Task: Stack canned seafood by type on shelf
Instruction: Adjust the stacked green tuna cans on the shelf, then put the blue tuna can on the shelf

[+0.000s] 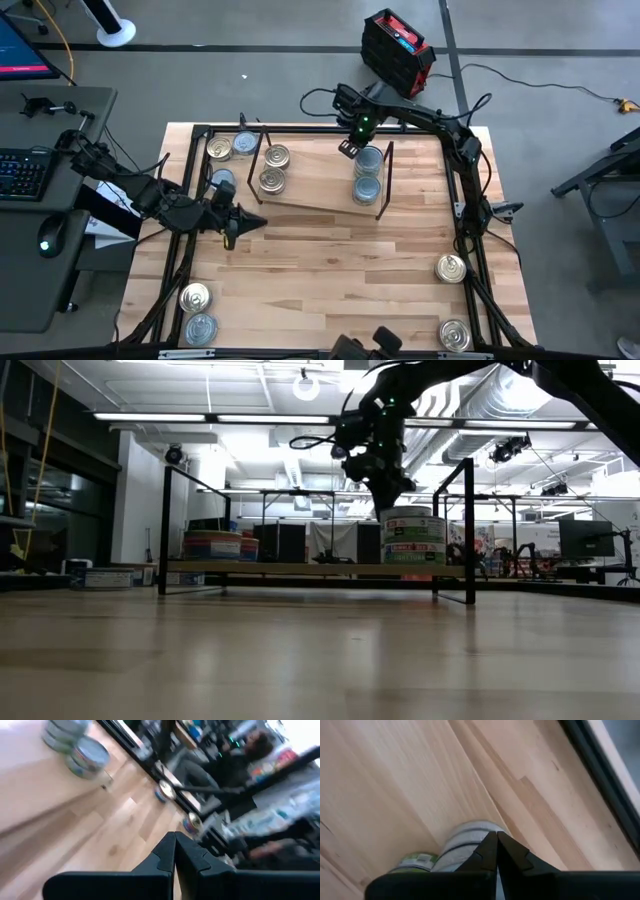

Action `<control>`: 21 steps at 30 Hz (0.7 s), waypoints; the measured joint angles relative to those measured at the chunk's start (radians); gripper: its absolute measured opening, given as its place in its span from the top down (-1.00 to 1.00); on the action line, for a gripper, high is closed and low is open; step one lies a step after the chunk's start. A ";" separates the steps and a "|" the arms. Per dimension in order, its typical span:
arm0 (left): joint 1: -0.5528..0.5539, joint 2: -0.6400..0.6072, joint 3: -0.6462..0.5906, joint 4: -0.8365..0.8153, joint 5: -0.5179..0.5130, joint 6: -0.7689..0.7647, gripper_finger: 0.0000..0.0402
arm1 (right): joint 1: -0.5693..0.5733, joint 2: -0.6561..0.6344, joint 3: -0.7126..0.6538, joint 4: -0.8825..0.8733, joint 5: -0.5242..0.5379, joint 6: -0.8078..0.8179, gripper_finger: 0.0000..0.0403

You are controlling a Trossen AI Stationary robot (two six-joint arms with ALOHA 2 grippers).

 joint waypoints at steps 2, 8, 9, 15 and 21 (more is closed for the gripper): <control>0.014 -0.003 0.002 -0.002 -0.097 -0.004 1.00 | 0.000 0.000 0.030 0.006 0.000 0.007 1.00; 0.147 -0.041 0.189 -0.309 -0.330 -0.036 1.00 | 0.000 0.000 0.188 0.002 0.000 0.026 1.00; 0.187 -0.031 0.229 -0.391 -0.329 -0.039 1.00 | 0.000 0.000 0.218 -0.002 -0.003 0.028 1.00; 0.487 0.138 0.297 -0.888 -0.073 -0.151 1.00 | 0.000 -0.010 0.356 -0.054 -0.013 0.043 1.00; 0.627 0.250 0.169 -1.057 -0.039 -0.240 1.00 | 0.003 -0.120 0.288 -0.098 -0.057 0.063 1.00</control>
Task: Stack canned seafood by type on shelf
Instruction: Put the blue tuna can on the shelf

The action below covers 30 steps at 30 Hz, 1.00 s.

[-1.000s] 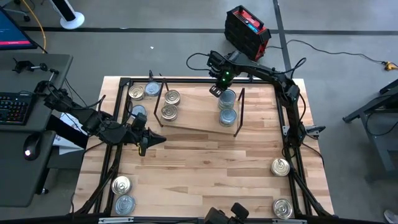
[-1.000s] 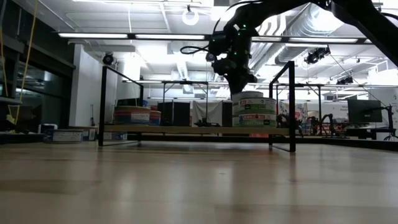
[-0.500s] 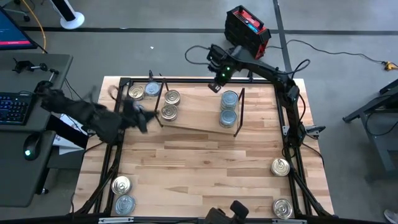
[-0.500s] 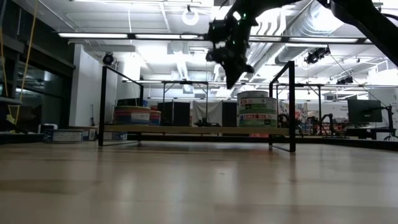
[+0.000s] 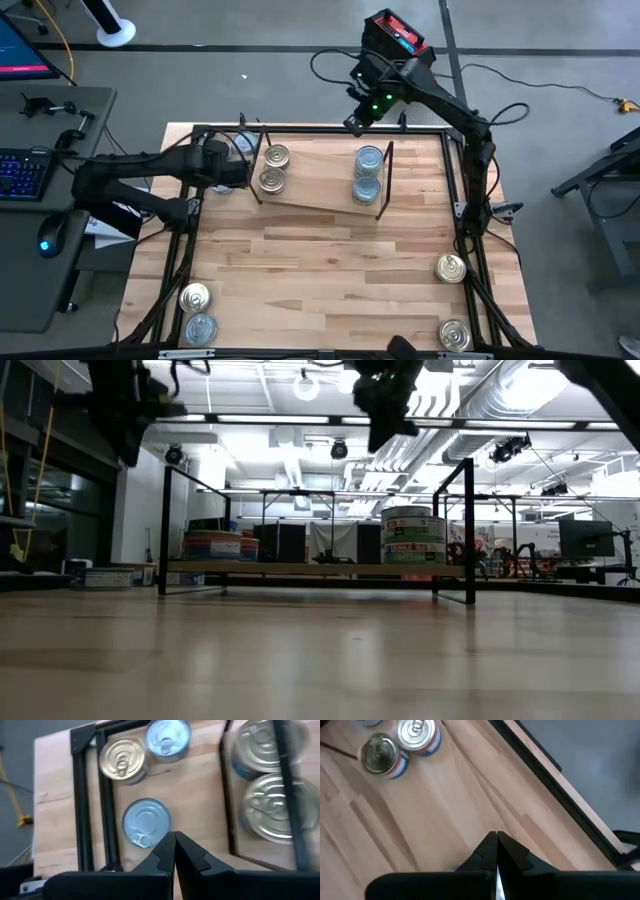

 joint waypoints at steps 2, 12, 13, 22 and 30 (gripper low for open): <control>0.011 0.003 -0.032 0.058 0.012 0.001 1.00 | 0.006 -0.033 -0.001 -0.005 0.002 0.012 1.00; 0.015 0.004 -0.123 0.303 0.066 0.014 1.00 | 0.021 -0.212 -0.001 -0.004 -0.002 0.091 1.00; 0.015 0.004 -0.127 0.319 0.067 0.012 1.00 | 0.023 -0.225 -0.001 -0.003 -0.002 0.097 1.00; 0.011 0.061 -0.139 0.457 0.118 0.027 1.00 | 0.023 -0.298 -0.001 -0.007 0.003 0.119 1.00; -0.002 0.140 -0.138 0.679 0.171 0.046 1.00 | 0.023 -0.302 -0.001 -0.032 0.005 0.105 1.00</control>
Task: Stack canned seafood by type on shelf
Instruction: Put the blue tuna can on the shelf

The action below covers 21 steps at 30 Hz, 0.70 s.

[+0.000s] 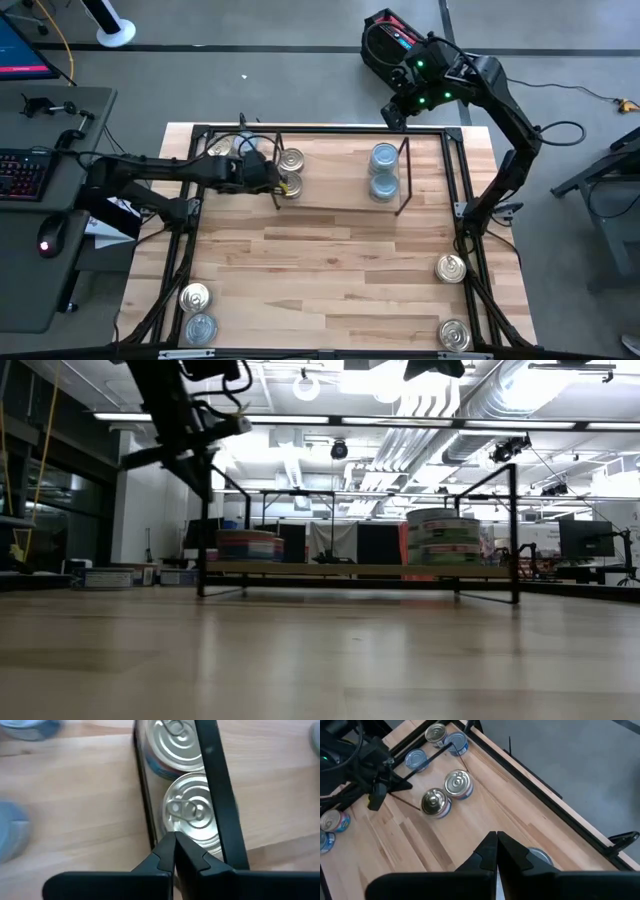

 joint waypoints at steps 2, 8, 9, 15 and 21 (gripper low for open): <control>0.000 0.017 0.001 0.036 0.013 0.007 1.00 | 0.000 0.000 0.000 0.000 0.000 -0.004 1.00; 0.019 -0.023 0.043 -0.213 -0.051 0.021 1.00 | 0.000 0.000 0.000 0.000 0.000 -0.021 1.00; 0.023 -0.042 0.053 -0.275 -0.089 -0.002 1.00 | 0.000 0.000 0.000 0.000 0.000 -0.028 1.00; 0.032 -0.075 0.024 -0.538 -0.238 -0.273 1.00 | 0.000 0.002 0.000 0.000 0.000 -0.056 1.00; 0.037 -0.069 -0.136 -0.399 -0.291 -0.449 1.00 | 0.000 0.002 0.000 0.000 0.000 -0.083 1.00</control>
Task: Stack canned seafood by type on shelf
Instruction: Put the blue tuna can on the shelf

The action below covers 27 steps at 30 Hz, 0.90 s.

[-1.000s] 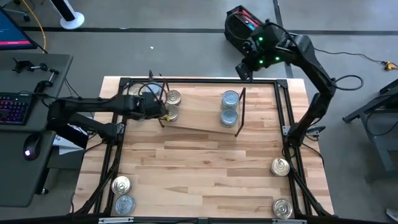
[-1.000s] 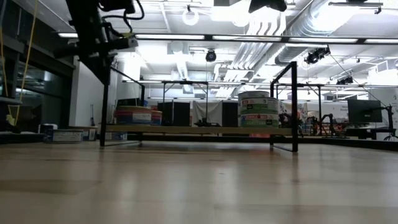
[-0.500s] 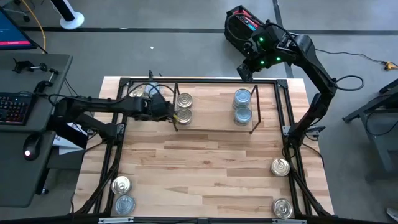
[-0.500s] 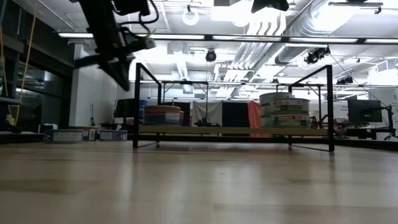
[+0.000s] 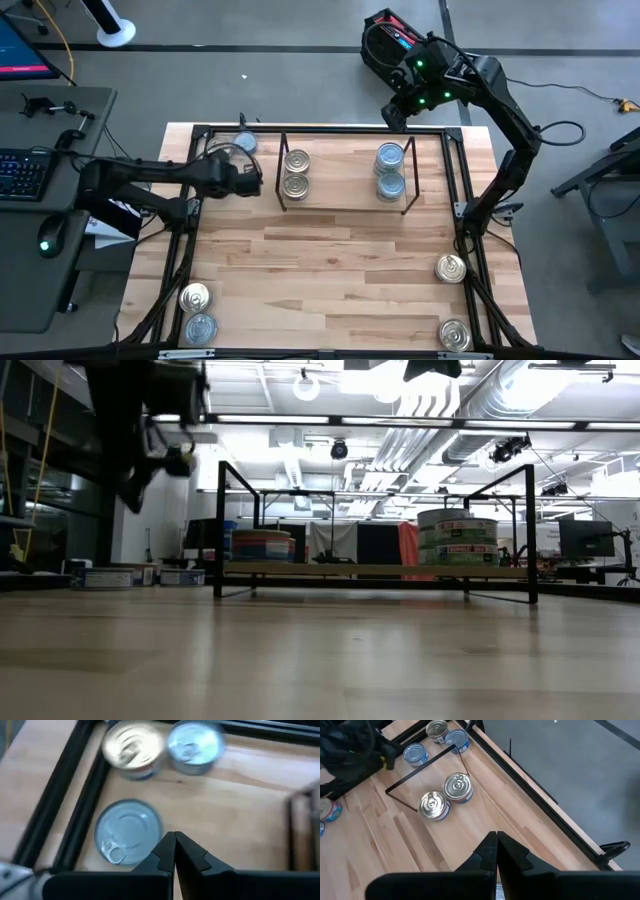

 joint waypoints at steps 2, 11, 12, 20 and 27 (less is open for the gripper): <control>0.000 0.000 -0.064 0.015 -0.008 -0.145 1.00 | 0.000 0.000 0.000 0.000 0.000 -0.004 1.00; 0.013 0.000 -0.249 0.124 -0.011 -0.430 1.00 | 0.000 0.000 0.000 0.001 0.000 -0.039 1.00; 0.021 0.004 -0.264 0.149 -0.009 -0.416 1.00 | 0.000 0.000 0.000 0.002 0.000 -0.044 1.00; 0.043 0.049 -0.337 0.323 0.074 -0.239 1.00 | 0.000 0.000 0.000 0.009 -0.001 -0.071 1.00; -0.112 0.049 -0.254 0.330 0.286 0.035 1.00 | 0.000 0.000 0.000 0.040 -0.084 -0.095 1.00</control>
